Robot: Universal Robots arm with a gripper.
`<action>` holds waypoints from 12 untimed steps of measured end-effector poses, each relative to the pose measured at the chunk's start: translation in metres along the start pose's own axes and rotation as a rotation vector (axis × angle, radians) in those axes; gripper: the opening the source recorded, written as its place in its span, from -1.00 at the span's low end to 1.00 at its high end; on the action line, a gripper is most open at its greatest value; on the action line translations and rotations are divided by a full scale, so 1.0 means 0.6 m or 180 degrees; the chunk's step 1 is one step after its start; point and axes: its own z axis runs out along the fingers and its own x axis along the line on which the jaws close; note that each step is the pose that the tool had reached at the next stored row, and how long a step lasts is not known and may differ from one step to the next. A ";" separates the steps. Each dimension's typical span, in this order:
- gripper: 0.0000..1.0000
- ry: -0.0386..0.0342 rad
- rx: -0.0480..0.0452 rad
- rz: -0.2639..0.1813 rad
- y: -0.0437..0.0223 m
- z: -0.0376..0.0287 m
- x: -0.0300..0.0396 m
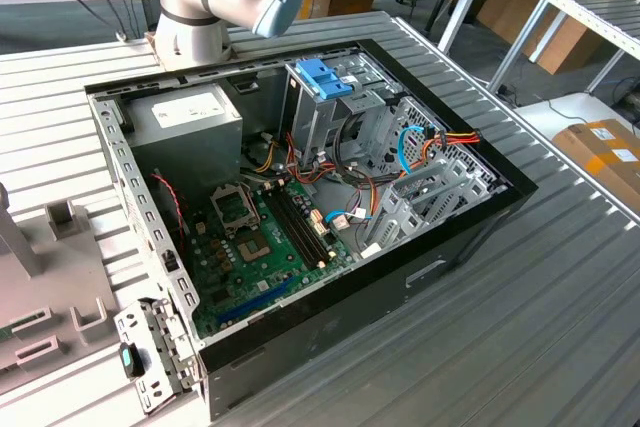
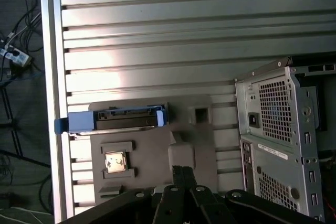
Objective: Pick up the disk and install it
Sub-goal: 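Reach for the disk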
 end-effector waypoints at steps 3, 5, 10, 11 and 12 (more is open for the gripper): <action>-0.80 0.0000 0.0000 0.0000 0.000 0.000 0.004; -0.80 0.0000 0.0000 0.0000 0.000 0.000 0.007; -0.80 0.0000 0.0000 0.0000 -0.001 0.000 0.013; -0.80 0.0000 0.0000 0.0000 -0.001 0.000 0.015; -0.80 0.0000 0.0000 0.0000 -0.001 0.000 0.016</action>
